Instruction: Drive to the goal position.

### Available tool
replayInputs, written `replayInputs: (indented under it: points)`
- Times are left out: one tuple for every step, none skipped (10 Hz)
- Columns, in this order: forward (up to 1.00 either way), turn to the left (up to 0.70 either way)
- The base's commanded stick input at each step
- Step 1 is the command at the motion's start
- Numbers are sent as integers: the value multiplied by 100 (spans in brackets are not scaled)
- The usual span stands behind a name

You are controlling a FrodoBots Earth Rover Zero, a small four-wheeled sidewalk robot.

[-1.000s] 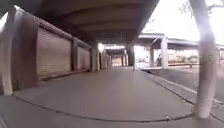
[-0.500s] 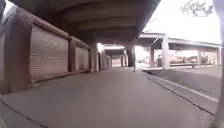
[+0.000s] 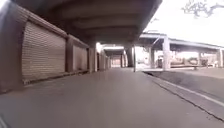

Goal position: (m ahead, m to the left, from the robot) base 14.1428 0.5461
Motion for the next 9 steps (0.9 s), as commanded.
replayInputs:
  points:
    - [70,0]
    - [70,0]
    - [70,0]
    - [70,0]
    - [70,0]
    - [70,0]
    - [70,0]
    - [70,0]
    - [70,0]
